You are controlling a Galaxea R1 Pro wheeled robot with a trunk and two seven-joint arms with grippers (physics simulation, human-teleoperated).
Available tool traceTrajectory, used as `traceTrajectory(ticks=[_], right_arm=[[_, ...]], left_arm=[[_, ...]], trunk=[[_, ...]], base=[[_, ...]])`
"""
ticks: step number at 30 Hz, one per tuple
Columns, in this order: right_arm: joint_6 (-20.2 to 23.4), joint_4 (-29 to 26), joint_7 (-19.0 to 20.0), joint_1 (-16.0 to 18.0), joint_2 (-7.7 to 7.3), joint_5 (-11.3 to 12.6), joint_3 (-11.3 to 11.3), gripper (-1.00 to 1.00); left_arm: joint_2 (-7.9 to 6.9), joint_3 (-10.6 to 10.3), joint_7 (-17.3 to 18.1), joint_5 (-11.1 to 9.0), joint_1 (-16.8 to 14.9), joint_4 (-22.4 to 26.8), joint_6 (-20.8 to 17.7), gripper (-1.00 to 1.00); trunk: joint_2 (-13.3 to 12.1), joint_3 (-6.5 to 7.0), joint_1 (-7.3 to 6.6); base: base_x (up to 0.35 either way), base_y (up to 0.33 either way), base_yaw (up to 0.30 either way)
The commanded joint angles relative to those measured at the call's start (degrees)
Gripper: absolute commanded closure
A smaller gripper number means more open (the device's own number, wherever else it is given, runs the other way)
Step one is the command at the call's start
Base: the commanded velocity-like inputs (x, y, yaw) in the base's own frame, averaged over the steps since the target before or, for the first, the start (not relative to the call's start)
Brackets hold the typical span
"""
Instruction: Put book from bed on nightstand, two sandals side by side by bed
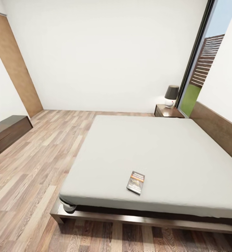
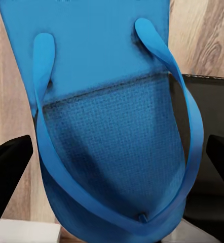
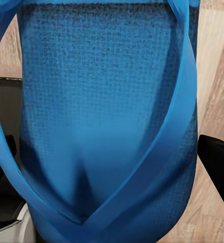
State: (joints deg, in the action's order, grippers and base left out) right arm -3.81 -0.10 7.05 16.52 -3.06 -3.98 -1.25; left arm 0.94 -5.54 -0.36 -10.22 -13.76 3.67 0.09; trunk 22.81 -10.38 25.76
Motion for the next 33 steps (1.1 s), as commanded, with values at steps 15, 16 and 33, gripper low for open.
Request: traceTrajectory(ticks=[15, 16, 33], right_arm=[[-0.3, -0.5, 0.7, 0.1, -0.01, -0.4, 0.0, 1.0], [-0.3, -0.8, 0.7, 0.1, -0.01, -0.4, 0.0, 1.0], [-0.4, -4.4, 0.6, 0.1, -0.02, -0.5, 0.1, 1.0]], left_arm=[[0.3, -0.6, -0.7, -0.7, -0.9, 2.6, -0.3, 1.0], [0.3, -0.6, -0.9, -0.6, -1.1, 2.8, -0.3, 1.0], [0.26, -0.3, -5.7, -0.7, -5.4, 3.3, -0.4, 1.0]], trunk=[[0.1, -1.07, 0.03], [0.1, -1.08, 0.03], [0.1, -1.1, 0.03]], base=[[0.015, 0.0, 0.003], [0.004, 0.0, 0.001], [0.0, 0.0, 0.0]])
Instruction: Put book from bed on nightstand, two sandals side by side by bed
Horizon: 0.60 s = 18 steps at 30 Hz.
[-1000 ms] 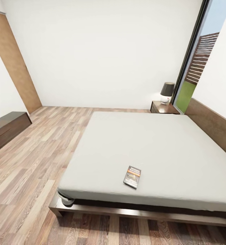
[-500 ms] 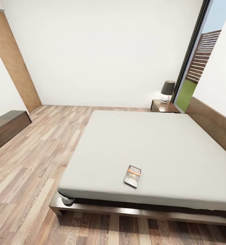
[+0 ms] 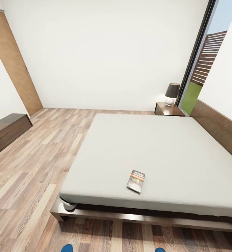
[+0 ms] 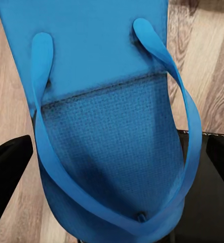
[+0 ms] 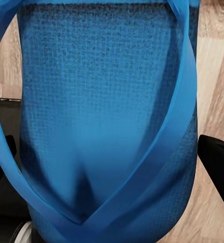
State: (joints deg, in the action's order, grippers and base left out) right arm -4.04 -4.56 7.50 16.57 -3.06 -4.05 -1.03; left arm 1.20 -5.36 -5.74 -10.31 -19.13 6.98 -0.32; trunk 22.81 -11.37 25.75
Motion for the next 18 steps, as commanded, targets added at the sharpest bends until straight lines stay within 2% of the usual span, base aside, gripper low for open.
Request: traceTrajectory(ticks=[1, 8, 13, 16, 18], right_arm=[[-0.2, 0.0, 0.1, 0.0, -0.02, -0.4, -0.1, 1.0], [-0.2, -0.8, 0.0, 0.0, 0.01, -0.4, -0.1, 1.0], [-0.1, -2.2, -0.4, 0.0, 0.06, -0.4, -0.1, 1.0], [0.0, -3.2, -0.5, 0.0, 0.06, -0.4, -0.1, 1.0], [0.0, -4.1, -0.6, 0.0, 0.07, -0.4, -0.1, 1.0]], left_arm=[[0.0, -0.5, -0.3, -0.6, -0.1, 0.1, 0.0, 1.0], [0.33, -0.5, -0.3, -0.6, -0.5, 0.3, 0.0, 1.0], [0.76, -0.5, -0.3, -0.7, -2.1, 0.3, -0.2, 1.0], [0.82, -0.5, -0.2, -0.7, -3.3, 0.2, -2.0, 1.0], [0.81, -0.4, 0.0, -0.9, -4.3, 0.2, -5.0, 1.0]], trunk=[[0.1, -0.1, 0.03], [0.1, -0.1, 0.03], [0.1, -0.1, 0.03], [0.1, -0.1, 0.03], [0.1, -0.1, 0.03]], base=[[0.0, 0.0, 0.0], [0.0, 0.0, 0.0], [0.0, 0.0, 0.0], [0.0, 0.0, 0.0], [0.0, 0.0, 0.0]])
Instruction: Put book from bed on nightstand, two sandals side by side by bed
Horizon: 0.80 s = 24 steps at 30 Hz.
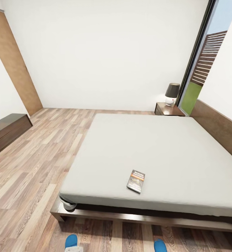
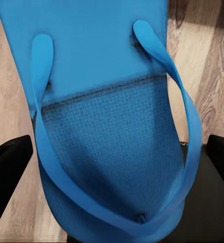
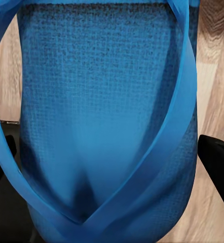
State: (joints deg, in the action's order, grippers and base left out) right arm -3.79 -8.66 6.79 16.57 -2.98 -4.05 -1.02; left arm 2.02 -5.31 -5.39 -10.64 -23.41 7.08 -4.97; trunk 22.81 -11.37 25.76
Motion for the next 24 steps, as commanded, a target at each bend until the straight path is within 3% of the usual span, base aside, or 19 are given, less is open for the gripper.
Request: traceTrajectory(ticks=[1, 9, 17, 24], right_arm=[[-0.2, -0.1, 0.1, 0.0, -0.01, -0.4, -0.1, 1.0], [-0.2, -0.7, 0.1, 0.1, -0.01, -0.7, -0.1, 1.0], [-0.2, -0.8, 0.1, 0.1, -0.01, -0.9, 0.0, 1.0], [-0.2, -0.8, 0.1, 0.1, 0.04, -1.0, 0.0, 1.0]], left_arm=[[0.01, -0.5, -0.3, -0.6, -0.2, 0.1, -1.1, 1.0], [0.09, -0.4, -0.1, -0.7, -1.0, 0.3, -3.4, 1.0], [0.05, -0.4, -0.1, -0.7, -1.0, 0.2, -0.6, 1.0], [0.08, -0.5, -0.1, -0.5, -1.0, 0.3, 0.2, 1.0]], trunk=[[0.1, -0.11, 0.03], [0.1, -0.11, 0.03], [0.1, -0.11, 0.03], [2.9, -1.36, 1.56]], base=[[0.0, 0.0, 0.0], [0.0, 0.0, 0.0], [0.0, 0.0, 0.0], [0.0, 0.0, 0.0]])
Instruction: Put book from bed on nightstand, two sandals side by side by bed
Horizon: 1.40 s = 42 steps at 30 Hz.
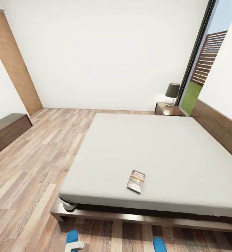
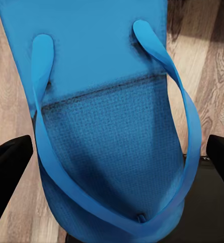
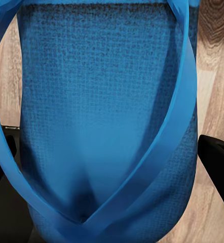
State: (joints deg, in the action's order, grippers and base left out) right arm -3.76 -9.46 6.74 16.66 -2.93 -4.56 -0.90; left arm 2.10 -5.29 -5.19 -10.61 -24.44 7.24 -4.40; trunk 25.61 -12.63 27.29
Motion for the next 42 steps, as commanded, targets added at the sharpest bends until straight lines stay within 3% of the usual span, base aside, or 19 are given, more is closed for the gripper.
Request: traceTrajectory(ticks=[1, 8, 16, 29, 42], right_arm=[[-0.2, 0.0, 0.2, 0.0, 0.03, -0.5, -0.1, 1.0], [-0.2, 0.0, 0.1, 0.1, 0.25, -0.6, 0.0, 1.0], [-0.2, -0.1, 0.1, 0.1, 0.34, -0.4, 0.0, 1.0], [-0.3, -0.1, 0.2, 0.1, 0.29, 0.1, -0.2, 1.0], [-0.5, -0.1, 0.3, 0.1, 0.25, 0.2, -0.4, 1.0]], left_arm=[[-0.01, -0.5, -0.3, -0.6, 0.0, 0.2, -0.3, 1.0], [-0.02, -0.4, -0.2, -0.6, 0.0, 1.6, 0.0, 1.0], [0.0, -0.5, -0.2, -0.4, 0.0, 1.7, 3.1, 1.0], [-0.01, -0.8, -0.2, -0.1, 0.0, 1.5, 3.6, 1.0], [-0.08, -4.0, -0.3, -0.1, 0.0, 1.5, 3.8, 1.0]], trunk=[[0.5, -0.28, 0.25], [3.3, -1.54, 1.78], [6.5, -2.98, 3.54], [11.7, -5.31, 6.4], [17.0, -7.64, 9.25]], base=[[0.0, 0.0, 0.0], [0.0, 0.0, 0.0], [0.0, 0.0, 0.0], [0.0, 0.0, 0.0], [0.0, 0.0, 0.0]])
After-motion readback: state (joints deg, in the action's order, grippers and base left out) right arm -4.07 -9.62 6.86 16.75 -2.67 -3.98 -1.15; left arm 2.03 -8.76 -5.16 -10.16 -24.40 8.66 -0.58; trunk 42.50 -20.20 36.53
